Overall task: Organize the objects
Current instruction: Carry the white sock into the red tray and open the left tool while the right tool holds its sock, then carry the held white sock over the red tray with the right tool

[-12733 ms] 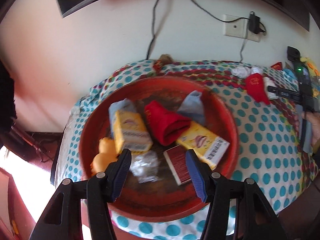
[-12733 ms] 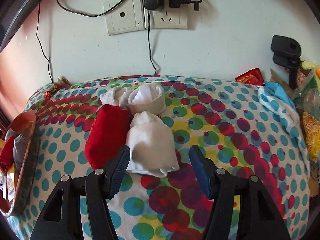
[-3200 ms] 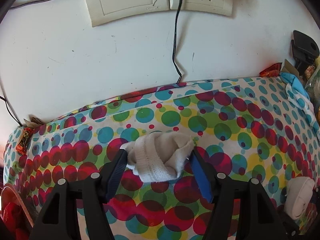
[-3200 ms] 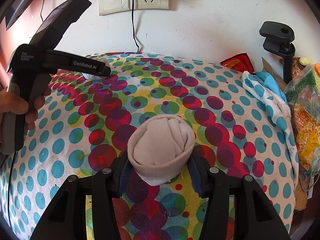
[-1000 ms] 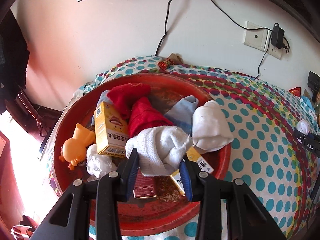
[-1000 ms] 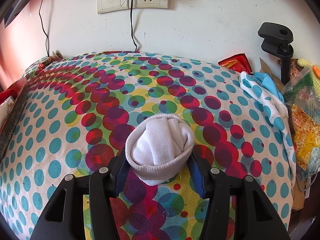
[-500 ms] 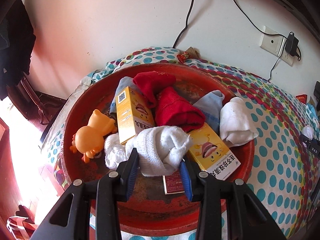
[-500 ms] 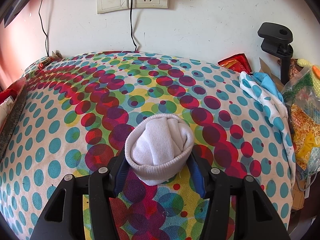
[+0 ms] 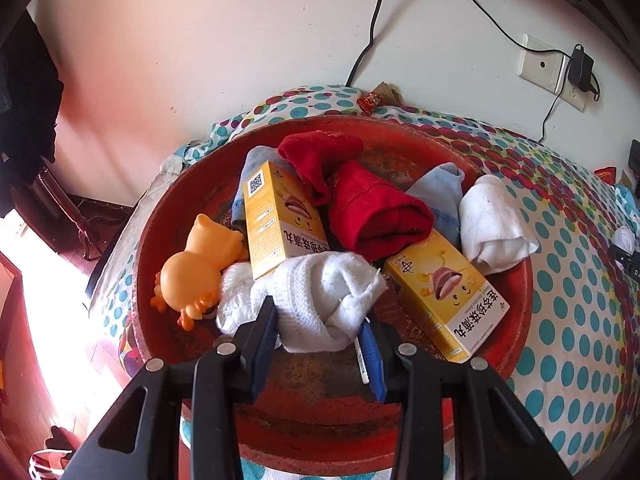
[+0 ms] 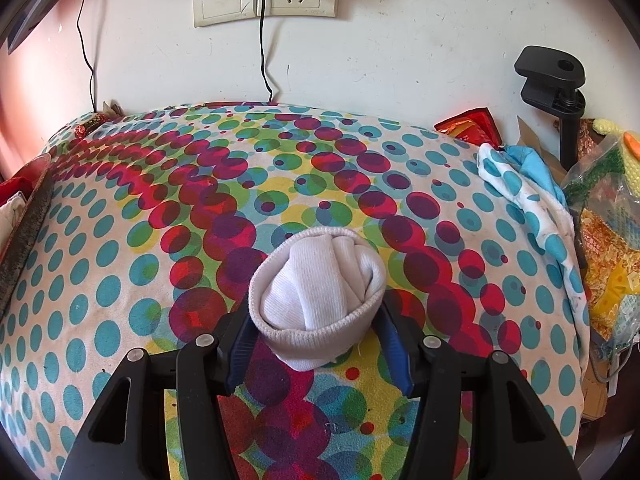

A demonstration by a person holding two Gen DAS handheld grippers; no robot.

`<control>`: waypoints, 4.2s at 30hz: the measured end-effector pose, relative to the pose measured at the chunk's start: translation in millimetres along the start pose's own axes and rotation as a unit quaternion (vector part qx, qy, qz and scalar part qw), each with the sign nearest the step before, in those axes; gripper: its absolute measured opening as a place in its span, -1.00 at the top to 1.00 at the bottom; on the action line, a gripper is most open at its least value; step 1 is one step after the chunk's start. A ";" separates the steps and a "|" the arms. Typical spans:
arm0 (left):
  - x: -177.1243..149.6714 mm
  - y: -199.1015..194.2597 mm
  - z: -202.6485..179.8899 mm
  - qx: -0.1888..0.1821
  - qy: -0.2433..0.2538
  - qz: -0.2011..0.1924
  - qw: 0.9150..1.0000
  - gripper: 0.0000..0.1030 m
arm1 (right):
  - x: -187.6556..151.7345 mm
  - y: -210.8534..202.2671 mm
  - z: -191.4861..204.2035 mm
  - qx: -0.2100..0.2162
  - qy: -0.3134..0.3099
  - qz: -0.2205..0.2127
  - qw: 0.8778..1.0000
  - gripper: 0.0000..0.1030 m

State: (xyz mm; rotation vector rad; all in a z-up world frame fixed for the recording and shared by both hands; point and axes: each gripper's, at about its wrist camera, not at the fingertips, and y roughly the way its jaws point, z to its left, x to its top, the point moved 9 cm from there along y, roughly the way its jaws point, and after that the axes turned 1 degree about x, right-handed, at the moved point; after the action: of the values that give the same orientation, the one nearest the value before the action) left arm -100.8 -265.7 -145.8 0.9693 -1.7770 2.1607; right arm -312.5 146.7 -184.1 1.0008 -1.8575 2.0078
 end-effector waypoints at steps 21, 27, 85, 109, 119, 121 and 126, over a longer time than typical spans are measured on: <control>8.3 3.2 -3.2 -0.057 0.070 0.013 0.996 0.06 | 0.8 -0.8 -1.4 -0.025 0.011 0.002 1.000 -0.13; 22.3 -22.9 -7.7 -0.040 0.125 -0.013 0.991 -0.22 | 0.8 -0.7 -2.0 -0.025 0.010 0.002 1.000 -0.13; 29.6 -38.7 69.1 -0.020 0.054 0.008 0.998 -0.28 | 54.6 -98.7 367.8 0.190 -0.135 -0.010 0.972 0.13; 20.7 -10.4 94.7 -0.002 0.034 0.047 0.998 -0.28 | 74.1 -36.6 418.4 0.169 -0.202 0.058 0.963 0.10; 17.3 -2.7 96.4 -0.003 0.023 0.058 0.998 -0.28 | 76.6 -17.5 420.7 0.144 -0.206 0.057 0.966 0.09; 17.2 -1.3 97.8 -0.003 0.019 0.059 0.998 -0.28 | 77.0 -14.8 419.8 0.146 -0.201 0.061 0.967 0.09; 19.3 -2.7 95.7 -0.009 0.017 0.054 0.998 -0.28 | 78.2 -11.5 417.0 0.149 -0.193 0.066 0.968 0.09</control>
State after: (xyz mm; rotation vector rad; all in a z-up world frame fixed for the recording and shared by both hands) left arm -79.3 -358.8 -125.3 0.8458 -1.8705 2.2057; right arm -229.1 -267.3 -142.1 1.4784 -1.8777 2.3594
